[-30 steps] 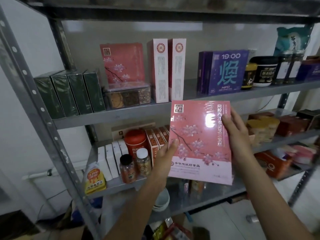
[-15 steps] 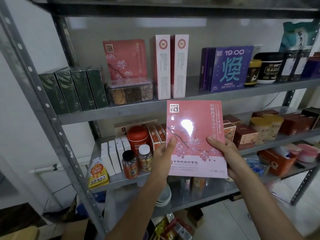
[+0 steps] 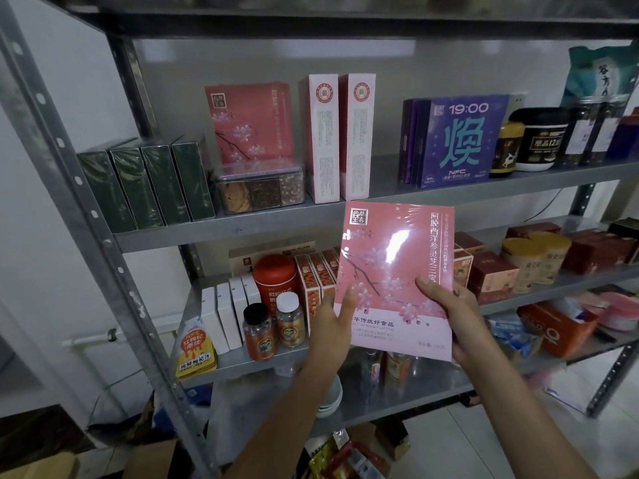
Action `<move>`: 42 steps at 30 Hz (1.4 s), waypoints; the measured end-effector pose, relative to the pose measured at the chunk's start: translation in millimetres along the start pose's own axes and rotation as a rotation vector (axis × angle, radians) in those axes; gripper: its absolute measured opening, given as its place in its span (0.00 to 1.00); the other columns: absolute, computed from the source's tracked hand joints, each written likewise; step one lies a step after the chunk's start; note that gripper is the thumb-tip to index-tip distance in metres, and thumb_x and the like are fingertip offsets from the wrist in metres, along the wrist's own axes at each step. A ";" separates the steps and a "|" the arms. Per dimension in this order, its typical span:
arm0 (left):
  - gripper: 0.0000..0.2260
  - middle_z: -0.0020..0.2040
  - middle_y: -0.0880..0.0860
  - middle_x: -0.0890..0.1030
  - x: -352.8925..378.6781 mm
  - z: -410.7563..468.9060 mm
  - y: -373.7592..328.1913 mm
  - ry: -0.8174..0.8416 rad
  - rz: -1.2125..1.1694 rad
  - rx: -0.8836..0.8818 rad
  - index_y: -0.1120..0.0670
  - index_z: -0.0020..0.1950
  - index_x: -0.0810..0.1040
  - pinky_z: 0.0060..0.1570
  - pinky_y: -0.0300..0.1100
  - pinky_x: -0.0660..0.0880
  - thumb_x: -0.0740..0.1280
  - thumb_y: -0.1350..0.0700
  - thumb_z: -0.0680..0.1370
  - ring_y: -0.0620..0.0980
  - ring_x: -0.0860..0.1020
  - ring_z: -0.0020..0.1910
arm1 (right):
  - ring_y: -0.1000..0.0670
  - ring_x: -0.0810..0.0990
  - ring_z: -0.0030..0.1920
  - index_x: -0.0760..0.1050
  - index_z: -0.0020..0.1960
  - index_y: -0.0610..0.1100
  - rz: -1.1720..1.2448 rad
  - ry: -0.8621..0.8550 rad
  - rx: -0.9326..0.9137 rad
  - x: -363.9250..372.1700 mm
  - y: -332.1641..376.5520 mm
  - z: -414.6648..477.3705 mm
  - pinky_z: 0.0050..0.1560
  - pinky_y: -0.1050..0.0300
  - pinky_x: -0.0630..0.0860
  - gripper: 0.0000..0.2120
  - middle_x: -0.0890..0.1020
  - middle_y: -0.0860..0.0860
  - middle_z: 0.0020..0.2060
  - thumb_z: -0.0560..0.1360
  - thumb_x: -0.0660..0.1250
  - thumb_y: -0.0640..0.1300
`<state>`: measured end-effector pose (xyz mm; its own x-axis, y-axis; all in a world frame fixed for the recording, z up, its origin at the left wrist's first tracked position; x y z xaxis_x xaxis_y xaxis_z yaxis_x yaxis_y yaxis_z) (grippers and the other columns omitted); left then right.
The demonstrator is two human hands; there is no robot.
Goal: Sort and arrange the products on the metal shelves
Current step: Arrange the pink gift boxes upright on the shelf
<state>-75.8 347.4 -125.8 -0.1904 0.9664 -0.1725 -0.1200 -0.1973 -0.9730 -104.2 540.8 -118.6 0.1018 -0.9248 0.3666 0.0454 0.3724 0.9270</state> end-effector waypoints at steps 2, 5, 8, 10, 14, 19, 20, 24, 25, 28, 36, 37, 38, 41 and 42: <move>0.12 0.42 0.49 0.83 3.1 -0.9 1.5 -0.021 -0.014 -0.007 0.47 0.59 0.73 0.30 0.33 0.77 0.58 0.43 0.81 0.40 0.83 0.35 | 0.39 0.86 0.43 0.79 0.55 0.45 -0.005 0.010 0.010 0.4 1.3 -0.2 0.39 0.51 0.83 0.25 0.86 0.41 0.46 0.60 0.78 0.49; 0.14 0.43 0.52 0.83 3.8 0.9 0.7 -0.064 0.023 -0.013 0.48 0.56 0.73 0.37 0.42 0.82 0.58 0.40 0.79 0.47 0.84 0.38 | 0.41 0.86 0.43 0.76 0.58 0.43 0.014 0.046 0.027 0.0 2.6 1.0 0.37 0.54 0.81 0.24 0.86 0.42 0.45 0.64 0.76 0.48; 0.17 0.42 0.52 0.83 4.4 5.5 -0.6 -0.074 0.029 -0.046 0.51 0.57 0.73 0.30 0.34 0.77 0.58 0.39 0.79 0.45 0.82 0.36 | 0.41 0.86 0.45 0.75 0.60 0.44 0.048 0.098 0.042 -2.7 6.5 2.9 0.39 0.55 0.81 0.25 0.86 0.42 0.48 0.66 0.77 0.47; 0.19 0.41 0.52 0.83 6.8 7.9 1.7 -0.064 -0.020 -0.090 0.53 0.58 0.75 0.26 0.30 0.72 0.58 0.40 0.80 0.43 0.81 0.35 | 0.42 0.85 0.48 0.75 0.62 0.46 0.024 0.127 0.044 -4.7 10.9 4.2 0.40 0.55 0.81 0.28 0.85 0.43 0.51 0.63 0.77 0.48; 0.23 0.53 0.50 0.82 16.6 8.0 -1.6 0.009 0.057 -0.115 0.48 0.66 0.70 0.34 0.29 0.73 0.54 0.36 0.79 0.42 0.81 0.45 | 0.41 0.86 0.47 0.76 0.61 0.44 -0.015 0.060 -0.002 -16.6 15.7 9.9 0.39 0.54 0.81 0.27 0.85 0.42 0.50 0.64 0.77 0.46; 0.37 0.78 0.53 0.60 18.2 -10.4 -54.4 -0.144 0.756 0.553 0.52 0.79 0.57 0.73 0.52 0.58 0.51 0.31 0.76 0.50 0.59 0.76 | 0.43 0.86 0.42 0.78 0.57 0.43 0.074 -0.010 -0.029 -19.3 18.2 13.7 0.36 0.53 0.81 0.20 0.86 0.42 0.46 0.66 0.76 0.42; 0.38 0.77 0.56 0.62 28.6 -20.0 -63.0 -0.148 0.908 0.757 0.54 0.78 0.60 0.72 0.56 0.57 0.54 0.31 0.75 0.52 0.59 0.76 | 0.43 0.86 0.41 0.78 0.56 0.42 0.096 -0.023 -0.027 -18.4 19.4 14.2 0.35 0.53 0.81 0.18 0.86 0.42 0.45 0.67 0.75 0.42; 0.46 0.73 0.64 0.68 46.3 -33.2 -71.0 -0.204 1.119 1.072 0.59 0.74 0.60 0.69 0.60 0.63 0.72 0.33 0.67 0.61 0.66 0.73 | 0.45 0.86 0.38 0.77 0.55 0.40 0.131 -0.081 -0.005 -13.0 22.2 15.3 0.31 0.56 0.80 0.13 0.86 0.43 0.41 0.71 0.71 0.39; 0.46 0.72 0.64 0.68 44.5 -31.8 -74.1 -0.248 1.118 1.068 0.59 0.74 0.61 0.69 0.60 0.64 0.75 0.36 0.66 0.61 0.66 0.72 | 0.45 0.86 0.38 0.77 0.55 0.40 0.136 -0.090 0.014 -11.7 21.2 15.1 0.31 0.56 0.80 0.12 0.86 0.43 0.40 0.72 0.71 0.39; 0.42 0.71 0.62 0.72 41.1 -31.1 -83.1 -0.325 1.080 1.091 0.59 0.73 0.66 0.69 0.58 0.67 0.81 0.46 0.65 0.59 0.70 0.71 | 0.44 0.86 0.39 0.77 0.55 0.39 0.146 -0.109 0.062 -7.3 20.3 13.5 0.33 0.54 0.81 0.13 0.86 0.43 0.42 0.72 0.72 0.42; 0.40 0.70 0.52 0.73 17.0 -22.8 -95.0 -0.348 0.619 0.991 0.55 0.71 0.71 0.65 0.58 0.73 0.80 0.66 0.61 0.51 0.71 0.70 | 0.42 0.82 0.57 0.73 0.67 0.46 0.244 0.032 0.031 11.8 46.7 16.1 0.55 0.44 0.78 0.34 0.83 0.43 0.58 0.69 0.62 0.67; 0.41 0.70 0.50 0.72 14.7 -20.3 -93.8 -0.324 0.518 0.926 0.53 0.72 0.69 0.63 0.58 0.74 0.79 0.67 0.61 0.48 0.70 0.70 | 0.40 0.81 0.60 0.71 0.70 0.46 0.281 0.075 0.040 16.4 48.6 18.9 0.58 0.42 0.77 0.35 0.81 0.42 0.61 0.70 0.61 0.67; 0.42 0.70 0.47 0.72 13.9 -17.8 -91.1 -0.276 0.397 0.842 0.49 0.72 0.68 0.61 0.55 0.76 0.79 0.66 0.62 0.45 0.70 0.70 | 0.40 0.79 0.62 0.69 0.72 0.46 0.313 0.114 0.047 21.1 49.7 22.0 0.60 0.40 0.76 0.36 0.80 0.41 0.62 0.72 0.59 0.67; 0.38 0.60 0.29 0.76 23.0 -12.4 -79.8 -0.089 -0.007 0.507 0.27 0.65 0.68 0.48 0.29 0.77 0.79 0.60 0.68 0.30 0.72 0.61 | 0.39 0.76 0.65 0.66 0.74 0.47 0.385 0.152 0.099 27.9 42.4 32.6 0.64 0.39 0.72 0.36 0.79 0.41 0.64 0.73 0.59 0.66; 0.34 0.57 0.25 0.75 25.1 -13.0 -77.9 -0.082 -0.066 0.452 0.27 0.62 0.70 0.45 0.24 0.74 0.79 0.59 0.68 0.27 0.72 0.59 | 0.40 0.75 0.66 0.66 0.74 0.47 0.395 0.169 0.104 30.5 39.9 34.5 0.66 0.38 0.71 0.35 0.78 0.41 0.64 0.73 0.60 0.65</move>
<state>-58.6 389.2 -56.3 -0.2423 0.9668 -0.0816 -0.5441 -0.2051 -0.8136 -133.6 524.7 -67.6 0.2524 -0.6841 0.6844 -0.1288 0.6772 0.7244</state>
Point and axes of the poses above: each hand's wrist, its own z-axis towards the middle knuckle, its own x-axis out of the palm, y = z × x, the point moved 9 cm from there along z, towards the middle knuckle
